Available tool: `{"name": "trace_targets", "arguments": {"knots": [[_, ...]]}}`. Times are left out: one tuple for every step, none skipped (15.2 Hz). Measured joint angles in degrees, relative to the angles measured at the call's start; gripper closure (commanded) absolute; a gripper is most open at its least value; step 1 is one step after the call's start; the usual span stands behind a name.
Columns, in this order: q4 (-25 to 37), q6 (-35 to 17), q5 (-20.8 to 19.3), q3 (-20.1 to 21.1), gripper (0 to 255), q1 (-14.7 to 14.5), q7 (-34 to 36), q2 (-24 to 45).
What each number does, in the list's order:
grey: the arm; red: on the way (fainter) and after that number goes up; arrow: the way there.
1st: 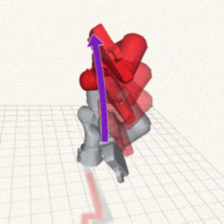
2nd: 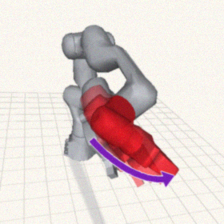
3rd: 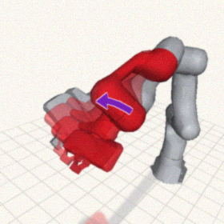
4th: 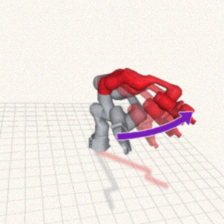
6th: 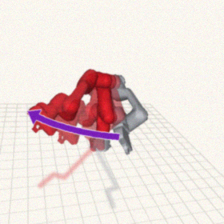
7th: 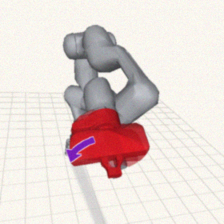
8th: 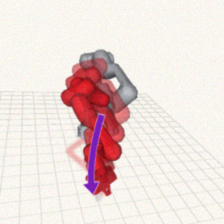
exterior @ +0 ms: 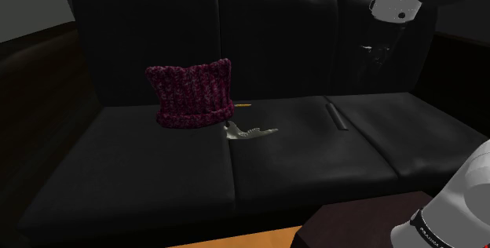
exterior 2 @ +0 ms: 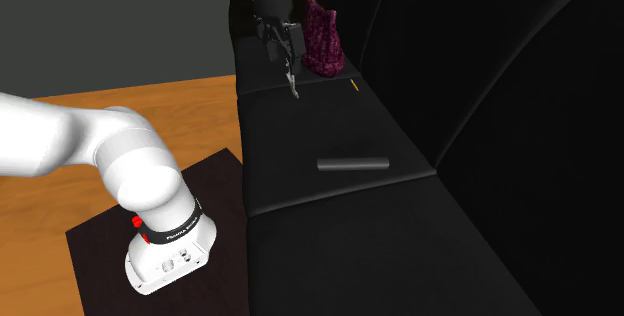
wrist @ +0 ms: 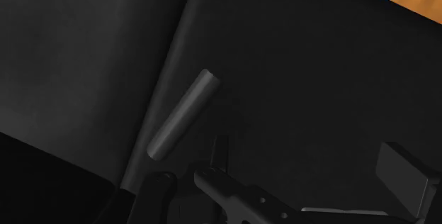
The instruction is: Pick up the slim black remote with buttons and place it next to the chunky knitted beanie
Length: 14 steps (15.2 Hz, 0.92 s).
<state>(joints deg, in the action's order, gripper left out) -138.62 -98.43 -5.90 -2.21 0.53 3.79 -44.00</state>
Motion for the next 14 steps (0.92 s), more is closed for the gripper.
{"name": "trace_targets", "arguments": {"knots": [[0.0,0.0,0.0,0.0,0,0.0,0.0,0.0],[-0.4,-1.0,0.0,-0.3,0,0.3,0.4,0.6],[-0.8,-2.3,0.0,-0.8,0,0.9,1.1,1.7],[-1.5,-3.8,0.1,-1.3,0,1.5,1.8,2.5],[-2.1,-5.2,0.2,-1.7,0,2.1,2.7,3.4],[-2.3,-7.0,0.4,-2.2,0,2.7,3.7,5.2],[-3.3,-8.9,0.7,-2.5,0,3.2,4.9,6.1],[-3.5,-10.4,0.8,-3.2,0,3.9,5.5,7.4],[-3.8,-12.1,0.9,-3.8,0,4.5,6.3,9.0],[-4.7,-14.2,1.1,-4.4,0,5.2,7.2,10.3],[-5.1,-15.6,1.2,-5.2,0,5.9,7.7,11.4],[-5.3,-17.3,1.5,-5.7,0,6.4,8.5,12.9],[-5.7,-19.2,1.9,-6.3,0,6.9,9.3,14.6],[-6.0,-21.0,2.2,-6.9,0,7.4,10.0,16.1]]}}
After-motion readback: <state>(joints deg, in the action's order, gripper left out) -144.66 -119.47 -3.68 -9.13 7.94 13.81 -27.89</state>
